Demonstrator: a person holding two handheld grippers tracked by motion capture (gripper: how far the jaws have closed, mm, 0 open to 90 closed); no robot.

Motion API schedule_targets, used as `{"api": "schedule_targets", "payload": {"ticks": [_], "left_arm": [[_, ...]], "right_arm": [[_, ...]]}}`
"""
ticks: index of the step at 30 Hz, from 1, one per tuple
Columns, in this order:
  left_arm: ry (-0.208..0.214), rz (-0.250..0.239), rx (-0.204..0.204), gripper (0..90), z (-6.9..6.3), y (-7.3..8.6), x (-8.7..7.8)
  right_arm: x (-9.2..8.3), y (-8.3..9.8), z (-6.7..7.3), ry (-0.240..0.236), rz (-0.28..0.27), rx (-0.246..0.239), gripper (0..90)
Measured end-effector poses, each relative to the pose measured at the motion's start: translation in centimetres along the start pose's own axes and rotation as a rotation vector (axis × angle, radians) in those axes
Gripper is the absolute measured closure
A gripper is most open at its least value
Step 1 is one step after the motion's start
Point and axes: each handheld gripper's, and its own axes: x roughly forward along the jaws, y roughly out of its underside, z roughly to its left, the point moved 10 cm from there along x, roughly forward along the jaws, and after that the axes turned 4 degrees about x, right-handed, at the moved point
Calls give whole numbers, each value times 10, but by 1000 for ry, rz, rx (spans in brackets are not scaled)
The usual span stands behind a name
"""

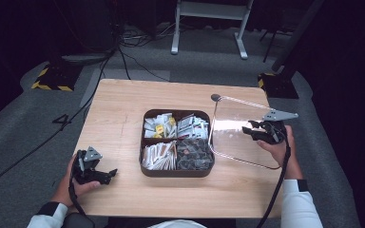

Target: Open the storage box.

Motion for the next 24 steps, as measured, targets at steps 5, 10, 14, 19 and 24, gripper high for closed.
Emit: {"api": "schedule_targets", "payload": {"ticks": [5,10,14,19,24], "left_arm": [[0,0,0,5,0,0,0],[0,0,0,5,0,0,0],[0,0,1,5,0,0,0],[0,0,0,5,0,0,0],[0,0,0,5,0,0,0]], "right_arm": [[1,10,-9,11,15,13,587],[4,18,-16,22,32,21,587],[6,24,-21,23,41,24,587],[11,33,-26,16,59,23,587],[17,43,-30,11,83,17,587]]}}
